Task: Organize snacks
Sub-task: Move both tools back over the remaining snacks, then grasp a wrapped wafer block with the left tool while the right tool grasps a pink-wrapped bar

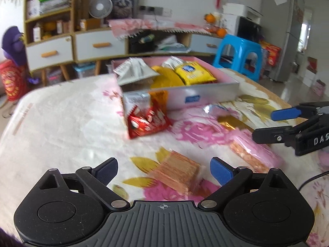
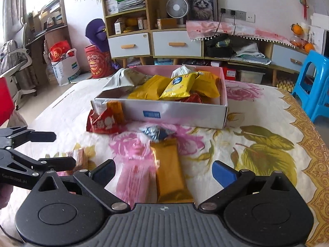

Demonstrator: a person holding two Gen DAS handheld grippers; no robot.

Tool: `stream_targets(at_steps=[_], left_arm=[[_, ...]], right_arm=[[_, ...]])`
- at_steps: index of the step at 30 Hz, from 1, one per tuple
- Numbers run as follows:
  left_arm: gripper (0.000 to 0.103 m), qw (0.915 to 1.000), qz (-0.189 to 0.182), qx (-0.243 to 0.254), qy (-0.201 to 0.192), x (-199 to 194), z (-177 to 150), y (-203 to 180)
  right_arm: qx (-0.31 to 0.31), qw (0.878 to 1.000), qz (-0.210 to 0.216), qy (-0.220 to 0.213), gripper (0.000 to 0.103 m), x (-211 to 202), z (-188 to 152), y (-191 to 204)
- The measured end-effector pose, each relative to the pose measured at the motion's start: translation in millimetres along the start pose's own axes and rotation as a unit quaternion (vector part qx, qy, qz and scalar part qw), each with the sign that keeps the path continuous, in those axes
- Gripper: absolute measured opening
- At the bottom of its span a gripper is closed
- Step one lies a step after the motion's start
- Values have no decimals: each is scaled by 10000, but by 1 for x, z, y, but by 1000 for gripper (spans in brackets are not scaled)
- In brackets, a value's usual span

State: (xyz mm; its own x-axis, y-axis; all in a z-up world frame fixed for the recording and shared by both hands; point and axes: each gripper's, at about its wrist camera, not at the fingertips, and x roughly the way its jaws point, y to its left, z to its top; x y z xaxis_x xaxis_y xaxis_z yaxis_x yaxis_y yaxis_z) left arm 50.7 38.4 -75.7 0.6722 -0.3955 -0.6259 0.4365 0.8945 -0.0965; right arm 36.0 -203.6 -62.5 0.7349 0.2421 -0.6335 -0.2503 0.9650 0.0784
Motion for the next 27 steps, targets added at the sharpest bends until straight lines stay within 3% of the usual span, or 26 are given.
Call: stream_targets(at_steps=[5,11,19,27], left_arm=[[98,9993,-306,227,47,1,-4,-6],[95,9985,-294,436,168,4,-10,-8],[92,9985,-238,405,267,6,-10,-5],[79,9982,-252,477,265,7,-9,-8]], right_arm=[[-307,9995,41,-102,93,-3,-10,12],[-915,9955,182,-142,92,-5,-20,34],[-1629,9862,207,-203,67,-8,-31,55],[-1666,9858,219,-76,56,-4,-32,57]])
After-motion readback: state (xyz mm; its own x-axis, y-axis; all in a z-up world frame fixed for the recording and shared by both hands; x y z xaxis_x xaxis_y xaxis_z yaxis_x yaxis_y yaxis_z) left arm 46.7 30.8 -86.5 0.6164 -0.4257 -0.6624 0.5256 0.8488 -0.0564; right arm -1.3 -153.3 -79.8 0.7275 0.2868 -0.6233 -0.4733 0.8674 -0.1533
